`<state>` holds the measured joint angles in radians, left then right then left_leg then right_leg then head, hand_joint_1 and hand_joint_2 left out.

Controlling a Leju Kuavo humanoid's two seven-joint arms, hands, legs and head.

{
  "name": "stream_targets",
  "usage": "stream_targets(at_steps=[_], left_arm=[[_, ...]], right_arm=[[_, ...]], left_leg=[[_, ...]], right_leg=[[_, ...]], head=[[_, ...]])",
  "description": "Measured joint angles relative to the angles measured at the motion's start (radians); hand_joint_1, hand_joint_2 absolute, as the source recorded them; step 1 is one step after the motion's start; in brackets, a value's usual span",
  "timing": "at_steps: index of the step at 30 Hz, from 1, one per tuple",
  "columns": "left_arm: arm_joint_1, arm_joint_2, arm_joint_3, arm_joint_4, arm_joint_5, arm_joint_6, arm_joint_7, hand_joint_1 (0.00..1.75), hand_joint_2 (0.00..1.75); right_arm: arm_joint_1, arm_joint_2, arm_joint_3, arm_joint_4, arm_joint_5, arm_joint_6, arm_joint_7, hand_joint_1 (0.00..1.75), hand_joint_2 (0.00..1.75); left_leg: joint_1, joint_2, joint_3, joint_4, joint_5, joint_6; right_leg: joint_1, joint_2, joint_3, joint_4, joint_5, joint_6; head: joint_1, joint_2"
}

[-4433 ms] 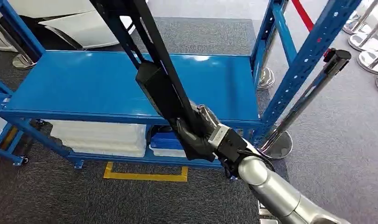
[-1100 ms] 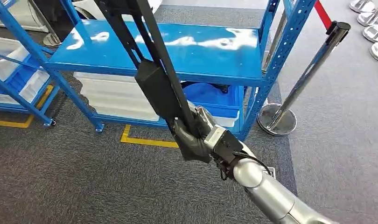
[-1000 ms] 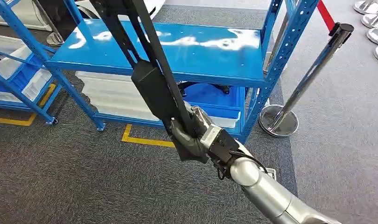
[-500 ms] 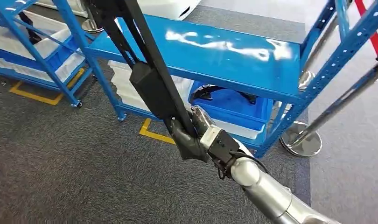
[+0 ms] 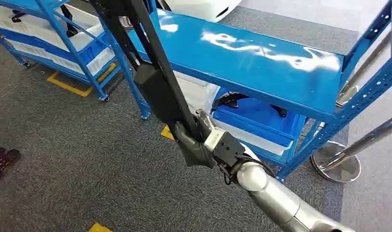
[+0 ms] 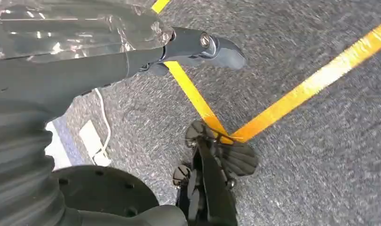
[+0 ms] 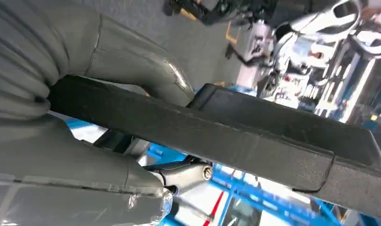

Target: Take the parts from the cabinet and place them on the table.

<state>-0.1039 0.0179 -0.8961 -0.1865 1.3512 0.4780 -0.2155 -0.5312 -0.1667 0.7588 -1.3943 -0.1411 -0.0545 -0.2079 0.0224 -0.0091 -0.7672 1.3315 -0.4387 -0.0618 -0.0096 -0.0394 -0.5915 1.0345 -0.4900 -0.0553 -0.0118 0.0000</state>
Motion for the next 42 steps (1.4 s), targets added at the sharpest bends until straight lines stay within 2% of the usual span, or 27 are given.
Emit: stream_targets(at_steps=[2,3,4,5,8,9,11,13,14,16,18,19,20,23,24,26,27,29,30,32,33,34,35,38,39,41,42], left_arm=[[0.004,0.002,0.0,0.0,0.0,-0.003,-0.004,0.0,1.75],[0.003,0.003,0.0,0.0,0.0,-0.004,-0.007,0.0,1.75],[0.002,0.005,0.0,0.0,0.0,-0.007,-0.011,0.0,1.75],[-0.002,0.007,0.0,0.0,-0.001,-0.009,-0.014,0.0,1.75],[0.0,0.009,0.0,0.0,-0.003,-0.018,-0.016,0.0,1.75],[0.001,0.01,0.0,0.0,-0.003,-0.018,-0.016,0.0,1.75],[0.001,0.01,0.0,0.0,-0.003,-0.018,-0.016,0.0,1.75],[-0.002,0.011,0.0,0.0,-0.003,-0.019,-0.016,0.0,1.75],[-0.001,0.011,0.0,0.0,-0.003,-0.019,-0.016,0.0,1.75],[0.0,0.011,0.0,0.0,-0.003,-0.021,-0.016,0.0,1.75],[-0.001,0.011,0.0,0.0,-0.003,-0.022,-0.016,0.0,1.75],[0.0,0.011,0.0,0.0,-0.003,-0.023,-0.016,0.0,1.75],[-0.003,0.011,0.0,0.0,-0.002,-0.023,-0.016,0.0,1.75],[0.004,0.012,0.0,0.0,-0.002,-0.023,-0.016,0.0,1.75],[0.005,0.017,0.0,0.001,-0.002,-0.023,-0.016,0.0,1.75],[0.003,0.016,0.0,0.001,-0.001,-0.023,-0.015,0.0,1.75],[0.0,0.016,0.0,0.001,-0.001,-0.023,-0.015,0.0,1.75],[0.0,0.016,0.0,0.001,0.0,-0.022,-0.015,0.0,1.75],[0.001,0.016,0.0,0.001,0.0,-0.021,-0.015,0.0,1.75],[0.003,0.016,0.0,0.001,0.0,-0.021,-0.015,0.0,1.75],[0.003,0.017,0.0,0.001,0.0,-0.021,-0.015,0.0,1.75],[0.001,0.018,0.0,0.001,0.0,-0.022,-0.016,0.0,1.75],[-0.002,0.018,0.0,0.001,0.0,-0.022,-0.016,0.0,1.75],[0.001,0.019,0.0,0.001,0.0,-0.022,-0.016,0.0,1.75],[0.001,0.021,0.0,0.001,0.0,-0.022,-0.016,0.0,1.75],[0.002,0.021,0.0,0.001,0.0,-0.022,-0.015,0.0,1.75],[-0.001,0.021,0.0,0.001,0.0,-0.022,-0.015,0.0,1.75]], right_arm=[[0.0,0.0,0.0,0.0,0.0,0.0,0.0,1.75,1.75],[0.0,0.0,0.0,0.0,0.0,0.0,0.0,1.75,1.75],[0.0,0.0,0.0,0.0,-0.001,-0.001,0.0,1.75,1.75],[0.0,0.0,-0.001,0.0,-0.002,-0.003,0.0,1.75,1.75],[-0.001,0.0,-0.001,0.0,-0.003,-0.005,0.0,1.75,1.75],[-0.002,0.0,-0.002,0.0,-0.003,-0.006,0.0,1.75,1.75],[-0.002,-0.002,-0.002,0.0,-0.003,-0.006,-0.001,1.75,1.75],[0.004,-0.006,-0.002,0.0,-0.003,-0.007,0.0,1.75,1.75],[0.009,-0.007,-0.002,0.0,-0.003,-0.007,0.0,1.75,1.75],[0.012,-0.008,-0.002,0.0,-0.003,-0.007,0.0,1.75,1.75],[0.011,-0.009,-0.003,0.0,-0.003,-0.008,0.0,1.75,1.75],[0.011,-0.01,-0.003,0.0,-0.003,-0.008,0.0,1.75,1.75],[0.01,-0.01,-0.003,0.0,-0.003,-0.008,0.0,1.75,1.75],[0.009,-0.01,-0.003,0.0,-0.003,-0.008,-0.001,1.75,1.75],[0.006,-0.007,-0.003,0.0,-0.003,-0.008,-0.002,1.75,1.75],[0.003,-0.004,-0.003,0.0,-0.003,-0.008,-0.003,1.75,1.75],[0.003,-0.004,-0.003,0.0,-0.003,-0.008,-0.003,1.75,1.75],[0.003,-0.003,-0.002,0.001,-0.003,-0.008,-0.003,1.75,1.75],[0.003,-0.003,-0.002,0.001,-0.003,-0.007,-0.003,1.75,1.75],[0.002,-0.003,-0.002,0.0,-0.003,-0.005,-0.003,1.75,1.75],[0.001,-0.002,-0.002,0.0,-0.003,-0.005,-0.003,1.75,1.75],[-0.001,-0.002,-0.002,0.0,-0.003,-0.005,-0.003,1.75,1.75],[-0.003,-0.002,-0.002,0.001,-0.003,-0.005,-0.003,1.75,1.75],[-0.004,0.0,-0.002,0.0,-0.003,-0.006,-0.002,1.75,1.75],[-0.005,0.001,-0.002,0.0,-0.003,-0.005,-0.002,1.75,1.75],[-0.005,0.001,-0.002,0.0,-0.003,-0.006,-0.002,1.75,1.75],[-0.003,0.0,-0.002,0.0,-0.003,-0.006,-0.002,1.75,1.75]], left_leg=[[-0.001,0.007,0.058,-0.116,0.072,0.007],[-0.006,0.03,0.106,-0.208,0.115,0.014],[-0.015,0.087,0.139,-0.282,0.13,0.025],[-0.027,0.102,0.142,-0.298,0.124,0.033],[-0.028,0.06,0.133,-0.299,0.127,0.046],[-0.019,0.047,0.142,-0.312,0.133,0.055],[-0.015,0.025,0.143,-0.319,0.14,0.064],[-0.015,-0.003,0.142,-0.318,0.14,0.068],[-0.015,-0.018,0.142,-0.317,0.14,0.068],[-0.014,-0.048,0.142,-0.312,0.138,0.066],[-0.01,-0.077,0.143,-0.303,0.133,0.058],[-0.008,-0.088,0.138,-0.3,0.129,0.053],[-0.011,-0.1,0.13,-0.288,0.129,0.047],[-0.001,-0.133,0.124,-0.3,0.138,0.024],[-0.002,-0.13,0.122,-0.296,0.134,0.021],[-0.006,-0.036,0.086,-0.206,0.081,0.013],[-0.004,-0.016,0.05,-0.13,0.044,0.008],[-0.001,-0.002,-0.014,0.001,0.002,0.001],[0.0,0.0,-0.016,0.004,0.012,0.0],[0.0,0.008,0.046,-0.112,0.081,0.003],[-0.002,0.034,0.101,-0.217,0.126,0.007],[-0.009,0.09,0.133,-0.285,0.135,0.015],[-0.02,0.095,0.134,-0.299,0.133,0.026],[-0.022,0.053,0.124,-0.301,0.135,0.043],[-0.011,0.038,0.135,-0.315,0.141,0.053],[-0.011,0.02,0.138,-0.321,0.146,0.064],[-0.011,0.005,0.138,-0.321,0.145,0.065]], right_leg=[[0.003,-0.022,0.008,0.0,-0.006,0.0],[0.004,-0.033,0.015,0.0,-0.01,0.002],[0.007,-0.044,0.019,0.0,-0.014,0.005],[0.016,-0.053,0.019,0.004,-0.02,0.012],[0.015,-0.089,0.026,-0.003,-0.023,0.021],[0.015,-0.087,0.029,-0.001,-0.03,0.031],[0.006,0.003,-0.003,0.078,-0.082,0.037],[0.003,0.033,-0.084,0.243,-0.152,0.04],[0.003,0.035,-0.114,0.296,-0.16,0.043],[0.001,0.037,-0.109,0.256,-0.105,0.044],[-0.005,0.06,-0.04,0.085,-0.002,0.043],[-0.011,0.109,-0.019,0.034,0.003,0.041],[-0.013,0.123,-0.016,0.015,0.0,0.041],[-0.001,0.091,-0.016,0.019,0.0,0.027],[-0.011,0.076,-0.009,0.006,0.006,0.018],[-0.006,0.051,-0.003,0.0,0.007,0.007],[-0.003,0.037,-0.001,0.0,0.005,0.004],[0.0,0.007,0.001,0.0,0.001,-0.001],[0.001,-0.004,0.003,0.0,-0.001,-0.001],[0.001,-0.028,0.01,0.0,-0.006,0.002],[0.001,-0.04,0.016,0.0,-0.011,0.005],[0.005,-0.051,0.02,0.0,-0.014,0.01],[0.013,-0.058,0.02,0.005,-0.02,0.016],[0.013,-0.093,0.027,-0.003,-0.023,0.028],[0.012,-0.094,0.028,0.0,-0.033,0.036],[0.003,0.002,-0.006,0.086,-0.085,0.039],[0.003,0.024,-0.049,0.173,-0.125,0.04]], head=[[-0.008,0.0],[-0.012,0.0],[-0.017,0.0],[-0.023,0.0],[-0.016,0.0],[-0.015,0.0],[-0.006,0.0],[0.012,0.0],[0.016,0.0],[0.022,0.0],[0.03,0.0],[0.036,0.0],[0.034,0.0],[0.034,0.0],[0.035,0.0],[0.014,0.0],[0.009,0.0],[0.006,0.0],[0.004,0.0],[-0.003,0.0],[-0.007,0.0],[-0.011,0.0],[-0.018,0.0],[-0.007,0.0],[-0.003,0.0],[0.006,0.0],[0.018,0.0]])
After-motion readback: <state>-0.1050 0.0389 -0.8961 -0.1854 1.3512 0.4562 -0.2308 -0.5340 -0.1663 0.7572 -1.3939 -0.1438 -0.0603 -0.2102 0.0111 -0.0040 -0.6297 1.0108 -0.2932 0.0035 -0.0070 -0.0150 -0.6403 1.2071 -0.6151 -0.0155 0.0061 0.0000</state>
